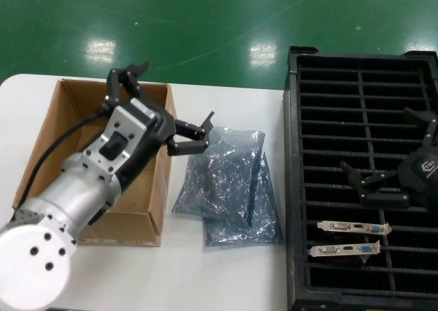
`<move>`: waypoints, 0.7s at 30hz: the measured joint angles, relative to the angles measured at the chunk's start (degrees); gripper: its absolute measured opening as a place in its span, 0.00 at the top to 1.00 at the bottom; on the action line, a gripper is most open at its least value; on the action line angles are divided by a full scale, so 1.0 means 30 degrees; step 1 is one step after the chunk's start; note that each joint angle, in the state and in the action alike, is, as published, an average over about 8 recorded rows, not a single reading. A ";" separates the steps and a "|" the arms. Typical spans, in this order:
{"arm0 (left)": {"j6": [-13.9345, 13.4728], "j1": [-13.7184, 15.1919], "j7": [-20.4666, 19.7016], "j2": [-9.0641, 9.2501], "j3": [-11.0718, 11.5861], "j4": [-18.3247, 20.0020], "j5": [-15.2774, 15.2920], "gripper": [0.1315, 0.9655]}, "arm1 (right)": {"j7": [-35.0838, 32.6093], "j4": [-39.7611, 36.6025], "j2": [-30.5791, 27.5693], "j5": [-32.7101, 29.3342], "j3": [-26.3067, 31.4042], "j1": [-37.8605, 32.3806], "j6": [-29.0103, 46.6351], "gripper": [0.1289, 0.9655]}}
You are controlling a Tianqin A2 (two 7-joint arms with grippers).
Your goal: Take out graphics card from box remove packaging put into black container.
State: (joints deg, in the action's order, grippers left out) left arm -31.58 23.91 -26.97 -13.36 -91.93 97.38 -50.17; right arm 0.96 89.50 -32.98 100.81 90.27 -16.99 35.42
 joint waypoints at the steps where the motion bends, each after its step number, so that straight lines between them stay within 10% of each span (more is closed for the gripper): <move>1: 0.0224 -0.0170 0.0192 -0.0027 0.0002 -0.0040 -0.0376 0.00 | -0.0007 0.0015 0.0112 0.0017 0.0010 0.0120 -0.0251 0.00; 21: 0.4828 -0.3657 0.4121 -0.0586 0.0039 -0.0872 -0.8098 0.00 | -0.0145 0.0333 0.2413 0.0356 0.0214 0.2599 -0.5416 0.00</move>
State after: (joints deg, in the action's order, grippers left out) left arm -17.10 12.94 -14.61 -15.12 -91.81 94.76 -74.46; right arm 0.53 90.50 -25.74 101.87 90.91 -9.19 19.17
